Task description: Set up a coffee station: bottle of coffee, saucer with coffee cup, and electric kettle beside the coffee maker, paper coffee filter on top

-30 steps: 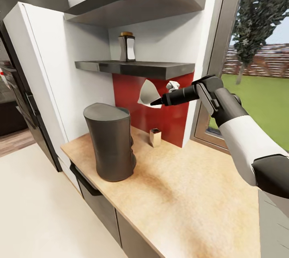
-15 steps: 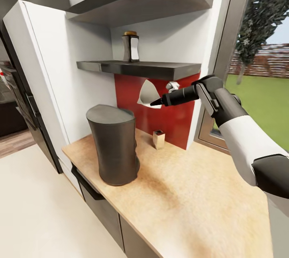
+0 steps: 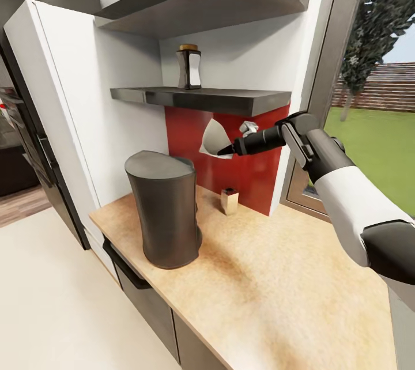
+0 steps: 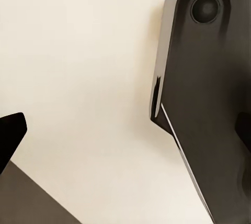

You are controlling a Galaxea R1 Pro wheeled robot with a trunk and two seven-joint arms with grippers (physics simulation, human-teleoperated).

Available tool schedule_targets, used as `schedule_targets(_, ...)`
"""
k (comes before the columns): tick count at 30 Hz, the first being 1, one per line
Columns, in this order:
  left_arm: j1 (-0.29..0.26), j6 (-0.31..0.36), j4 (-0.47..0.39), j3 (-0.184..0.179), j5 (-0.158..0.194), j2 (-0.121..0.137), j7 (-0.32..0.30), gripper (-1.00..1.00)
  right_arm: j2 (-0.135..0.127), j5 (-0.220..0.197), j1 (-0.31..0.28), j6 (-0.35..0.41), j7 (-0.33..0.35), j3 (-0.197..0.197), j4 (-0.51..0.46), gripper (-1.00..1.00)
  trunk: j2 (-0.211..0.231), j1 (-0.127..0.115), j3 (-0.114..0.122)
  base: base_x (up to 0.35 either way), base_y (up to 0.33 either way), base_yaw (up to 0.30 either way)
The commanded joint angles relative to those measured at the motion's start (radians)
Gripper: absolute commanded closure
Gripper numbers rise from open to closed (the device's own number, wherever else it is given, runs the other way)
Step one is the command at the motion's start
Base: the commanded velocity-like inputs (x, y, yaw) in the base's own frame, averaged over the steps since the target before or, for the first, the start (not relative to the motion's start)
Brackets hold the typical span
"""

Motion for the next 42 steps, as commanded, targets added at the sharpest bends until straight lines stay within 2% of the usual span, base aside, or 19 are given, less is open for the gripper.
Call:
schedule_targets(1,0.000,-0.001,-0.002,-0.001,0.008,0.000,0.000,-1.00,-0.001,-0.010,-0.001,0.007,-0.005,0.004,-0.001,1.00,-0.002,0.001,-0.002,0.000,0.000,0.000)
schedule_targets(7,0.000,-0.001,-0.002,-0.001,0.008,0.000,0.000,-1.00,-0.001,-0.009,-0.001,0.007,-0.005,0.004,-0.001,1.00,-0.002,0.001,-0.002,0.000,0.000,0.010)
schedule_targets(15,0.000,-0.001,-0.002,-0.001,0.008,0.000,0.002,-1.00,-0.003,-0.009,-0.001,0.007,-0.005,0.004,0.000,1.00,-0.002,0.001,-0.004,0.000,0.000,0.208)
schedule_targets(23,0.000,-0.001,-0.002,-0.001,0.008,0.000,0.004,-1.00,-0.003,-0.009,-0.001,0.007,-0.005,0.003,0.001,1.00,-0.002,0.001,-0.005,0.000,0.000,0.046)
schedule_targets(30,0.000,-0.001,-0.002,-0.001,0.008,0.000,0.004,-1.00,-0.035,-0.008,-0.001,0.007,-0.005,0.004,0.017,1.00,-0.002,0.001,-0.008,0.000,0.000,0.052)
schedule_targets(42,0.000,-0.001,-0.002,0.001,0.008,0.000,0.004,-1.00,-0.039,-0.008,0.000,0.007,-0.005,0.004,0.046,1.00,-0.002,0.001,-0.008,0.051,0.043,0.001)
